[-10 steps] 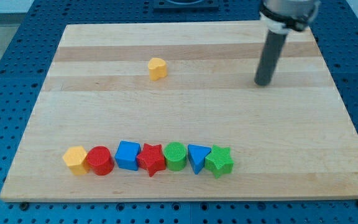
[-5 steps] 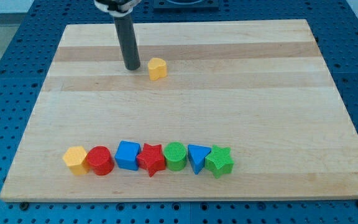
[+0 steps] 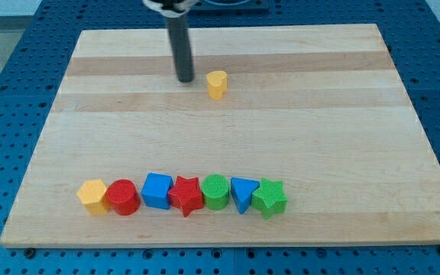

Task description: Slide yellow heart towards line of blocks

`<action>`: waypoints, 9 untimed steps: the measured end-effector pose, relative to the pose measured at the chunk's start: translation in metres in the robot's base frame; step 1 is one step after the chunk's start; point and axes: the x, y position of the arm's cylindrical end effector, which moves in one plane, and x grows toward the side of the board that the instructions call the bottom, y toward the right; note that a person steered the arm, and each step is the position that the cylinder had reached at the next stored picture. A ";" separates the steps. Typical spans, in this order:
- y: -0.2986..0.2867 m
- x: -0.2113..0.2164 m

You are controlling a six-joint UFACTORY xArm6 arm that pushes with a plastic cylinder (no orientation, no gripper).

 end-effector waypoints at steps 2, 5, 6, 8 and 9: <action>0.099 0.065; 0.135 0.070; 0.175 0.118; 0.176 0.104; 0.188 0.138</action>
